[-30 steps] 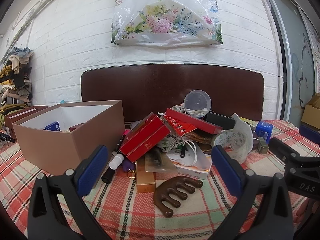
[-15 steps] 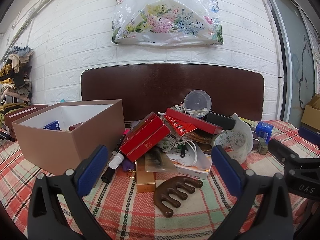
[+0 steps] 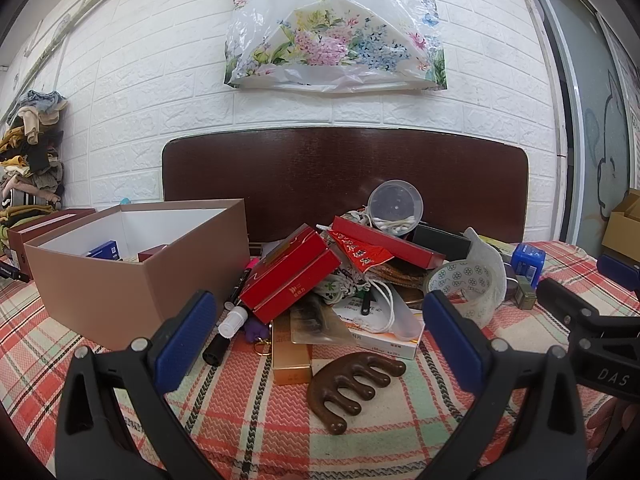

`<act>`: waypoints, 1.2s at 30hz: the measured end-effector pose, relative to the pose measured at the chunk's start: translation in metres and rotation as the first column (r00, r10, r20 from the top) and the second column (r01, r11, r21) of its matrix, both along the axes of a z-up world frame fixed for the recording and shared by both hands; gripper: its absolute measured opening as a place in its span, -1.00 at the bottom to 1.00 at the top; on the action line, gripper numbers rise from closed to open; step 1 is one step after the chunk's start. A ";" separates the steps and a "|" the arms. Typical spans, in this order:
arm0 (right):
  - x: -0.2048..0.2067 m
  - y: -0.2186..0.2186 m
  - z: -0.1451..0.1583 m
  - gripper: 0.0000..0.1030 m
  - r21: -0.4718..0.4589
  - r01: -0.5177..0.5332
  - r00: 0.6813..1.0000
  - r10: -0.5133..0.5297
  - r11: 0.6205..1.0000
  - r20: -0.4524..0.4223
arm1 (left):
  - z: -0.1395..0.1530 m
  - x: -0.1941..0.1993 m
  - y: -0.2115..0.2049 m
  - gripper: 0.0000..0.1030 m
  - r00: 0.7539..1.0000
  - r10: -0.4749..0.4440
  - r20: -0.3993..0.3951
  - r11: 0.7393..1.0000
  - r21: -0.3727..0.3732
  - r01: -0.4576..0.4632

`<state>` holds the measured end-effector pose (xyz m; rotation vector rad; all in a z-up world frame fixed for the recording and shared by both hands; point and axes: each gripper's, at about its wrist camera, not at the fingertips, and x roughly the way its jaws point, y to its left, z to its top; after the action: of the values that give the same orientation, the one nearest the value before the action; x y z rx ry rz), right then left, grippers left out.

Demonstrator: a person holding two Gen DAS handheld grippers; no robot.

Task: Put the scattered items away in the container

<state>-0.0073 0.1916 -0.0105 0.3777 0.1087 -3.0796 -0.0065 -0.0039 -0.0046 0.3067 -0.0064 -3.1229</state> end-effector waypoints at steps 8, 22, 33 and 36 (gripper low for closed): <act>0.003 0.000 0.005 1.00 0.002 -0.001 1.000 0.001 1.000 0.003 | 0.000 -0.001 -0.002 1.00 1.000 -0.001 0.006 1.000 0.010 0.001; -0.020 -0.009 -0.009 1.00 0.037 -0.011 0.991 0.006 0.999 0.131 | -0.006 -0.019 0.000 1.00 0.995 0.016 0.103 1.000 -0.005 -0.015; -0.043 0.016 -0.019 1.00 -0.057 0.068 0.952 -0.048 0.996 0.303 | -0.013 -0.046 0.017 1.00 0.946 -0.112 0.303 0.994 0.049 0.102; -0.056 0.029 -0.022 1.00 -0.089 0.115 0.925 -0.074 0.989 0.373 | -0.008 -0.070 0.029 1.00 0.896 -0.203 0.396 0.977 0.140 0.159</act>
<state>-0.0635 0.2211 -0.0325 0.9710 -0.0925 -3.0213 -0.0770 0.0252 -0.0122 1.0138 0.1360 -3.1739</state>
